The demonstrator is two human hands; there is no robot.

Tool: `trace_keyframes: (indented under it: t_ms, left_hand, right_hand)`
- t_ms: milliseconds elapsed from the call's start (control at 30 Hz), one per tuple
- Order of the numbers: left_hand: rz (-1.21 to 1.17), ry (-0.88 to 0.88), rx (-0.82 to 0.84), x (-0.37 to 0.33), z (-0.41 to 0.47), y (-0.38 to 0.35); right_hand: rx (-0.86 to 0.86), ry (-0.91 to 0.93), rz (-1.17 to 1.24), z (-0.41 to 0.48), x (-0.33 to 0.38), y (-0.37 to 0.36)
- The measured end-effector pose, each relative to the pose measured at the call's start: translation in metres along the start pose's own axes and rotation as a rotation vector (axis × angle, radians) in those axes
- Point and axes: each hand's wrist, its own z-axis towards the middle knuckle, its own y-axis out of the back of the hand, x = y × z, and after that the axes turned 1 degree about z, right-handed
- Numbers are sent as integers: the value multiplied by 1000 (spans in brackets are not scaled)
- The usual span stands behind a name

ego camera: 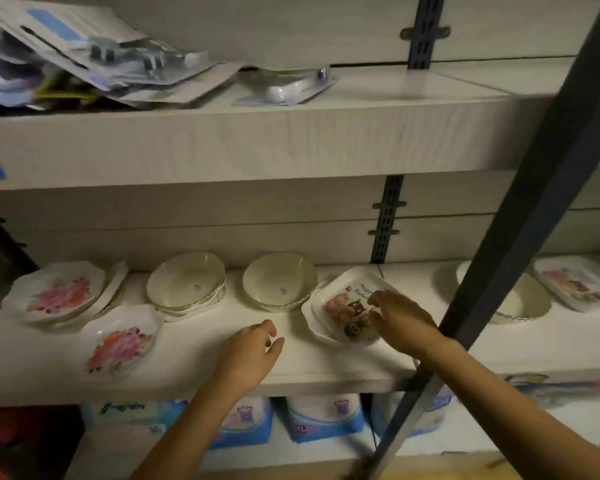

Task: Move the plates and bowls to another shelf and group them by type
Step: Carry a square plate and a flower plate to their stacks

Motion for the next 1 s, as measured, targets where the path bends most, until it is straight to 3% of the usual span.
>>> trace_keyframes:
  t_ms: [133,233,367,733,833,1000]
  left_hand:
    - [-12,-67,53,0,15,-4]
    - [-30,-80,103,5,23,-4]
    - [-23,-79,116,15,33,-5]
    - [-89,-34,136,25,39,-18]
    - [-189,23,196,25,43,-25]
    - [-656,263,365,8,61,-33]
  right_hand:
    - [-152,-172,-124,28,1,-7]
    - [-67,-275,-191,49,1,-8]
    - [-3,-439,-41,67,-6,-4]
    - [8,-504,-14,73,-5,-3]
    - [14,-527,101,69,-1,6]
    - [-42,-545,546,50,2,13]
